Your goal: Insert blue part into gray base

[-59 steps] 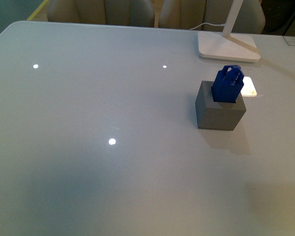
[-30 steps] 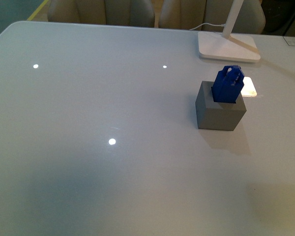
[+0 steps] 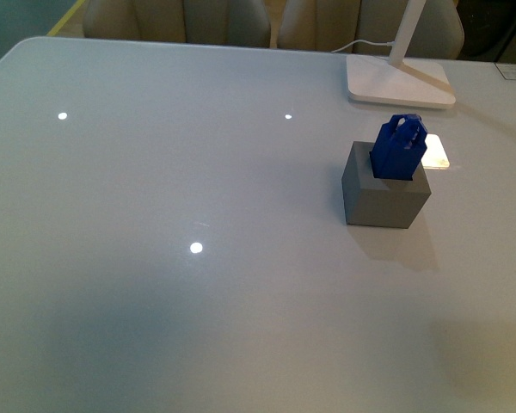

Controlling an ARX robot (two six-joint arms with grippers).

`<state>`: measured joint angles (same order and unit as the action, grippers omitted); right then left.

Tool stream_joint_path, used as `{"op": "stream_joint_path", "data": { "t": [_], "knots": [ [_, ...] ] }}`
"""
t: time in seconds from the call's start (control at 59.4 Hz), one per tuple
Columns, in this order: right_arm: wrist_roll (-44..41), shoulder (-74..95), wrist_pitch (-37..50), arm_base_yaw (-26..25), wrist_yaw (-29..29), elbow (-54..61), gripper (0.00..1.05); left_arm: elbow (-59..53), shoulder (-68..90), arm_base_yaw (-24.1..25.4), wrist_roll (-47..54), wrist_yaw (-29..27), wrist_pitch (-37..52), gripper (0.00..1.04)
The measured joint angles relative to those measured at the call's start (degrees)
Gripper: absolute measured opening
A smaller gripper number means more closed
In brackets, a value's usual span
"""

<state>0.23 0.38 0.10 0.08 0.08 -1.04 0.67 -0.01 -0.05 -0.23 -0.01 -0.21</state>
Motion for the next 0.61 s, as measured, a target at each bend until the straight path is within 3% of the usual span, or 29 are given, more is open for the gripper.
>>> {"op": "stream_joint_path", "data": {
  "t": [0.354,0.606],
  "knots": [
    [0.02,-0.02,0.00,0.00,0.00,0.00,0.96,0.00,0.02,0.00,0.00,0.00,0.00,0.97],
    [0.00,-0.02,0.00,0.02,0.00,0.00,0.96,0.00,0.00,0.00,0.00,0.00,0.00,0.97]
  ]
}}
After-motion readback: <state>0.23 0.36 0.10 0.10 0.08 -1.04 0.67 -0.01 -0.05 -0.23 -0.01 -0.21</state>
